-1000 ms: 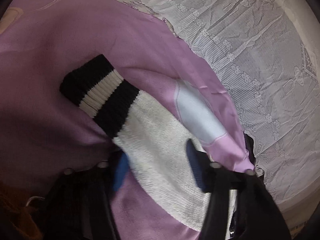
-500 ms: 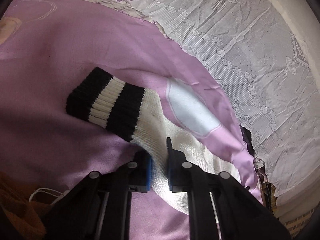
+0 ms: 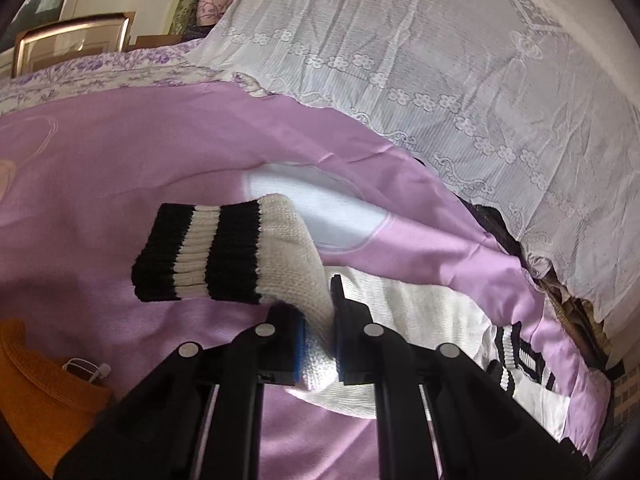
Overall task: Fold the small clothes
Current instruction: 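Grasp the cuff with the left tool and fold the sleeve across the body, then release the cuff with the left tool and withdraw it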
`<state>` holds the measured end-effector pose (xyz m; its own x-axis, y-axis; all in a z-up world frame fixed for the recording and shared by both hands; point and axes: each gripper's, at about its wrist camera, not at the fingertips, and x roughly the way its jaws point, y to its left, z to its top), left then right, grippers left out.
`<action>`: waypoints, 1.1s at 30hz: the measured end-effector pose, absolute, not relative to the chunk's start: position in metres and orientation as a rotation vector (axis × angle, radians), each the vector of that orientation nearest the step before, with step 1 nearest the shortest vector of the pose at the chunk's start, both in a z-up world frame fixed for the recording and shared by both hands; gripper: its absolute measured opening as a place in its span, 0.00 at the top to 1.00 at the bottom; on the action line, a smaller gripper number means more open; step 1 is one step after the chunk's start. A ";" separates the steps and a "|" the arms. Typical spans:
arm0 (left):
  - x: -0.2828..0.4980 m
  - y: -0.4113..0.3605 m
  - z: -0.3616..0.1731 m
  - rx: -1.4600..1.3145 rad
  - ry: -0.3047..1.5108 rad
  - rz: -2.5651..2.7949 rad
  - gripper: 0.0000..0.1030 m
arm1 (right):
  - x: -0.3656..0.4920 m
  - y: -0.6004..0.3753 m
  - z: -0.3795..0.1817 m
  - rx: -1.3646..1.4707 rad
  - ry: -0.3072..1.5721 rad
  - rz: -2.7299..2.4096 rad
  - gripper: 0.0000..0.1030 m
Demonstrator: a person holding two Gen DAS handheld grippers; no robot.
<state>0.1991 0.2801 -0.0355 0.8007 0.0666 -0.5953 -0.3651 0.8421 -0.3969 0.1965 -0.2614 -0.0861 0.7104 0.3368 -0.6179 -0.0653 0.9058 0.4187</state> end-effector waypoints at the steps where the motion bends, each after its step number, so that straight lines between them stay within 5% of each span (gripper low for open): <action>1: 0.200 0.271 -0.032 -0.500 0.602 0.232 0.90 | 0.196 -0.261 -0.086 0.388 0.751 0.230 0.11; 16: 0.222 0.070 0.009 -0.120 0.615 -0.062 0.90 | 0.198 -0.270 -0.085 0.464 0.752 0.240 0.11; 33: 0.227 -0.096 -0.026 0.044 0.668 -0.281 0.90 | 0.203 -0.315 -0.092 0.834 0.740 0.293 0.11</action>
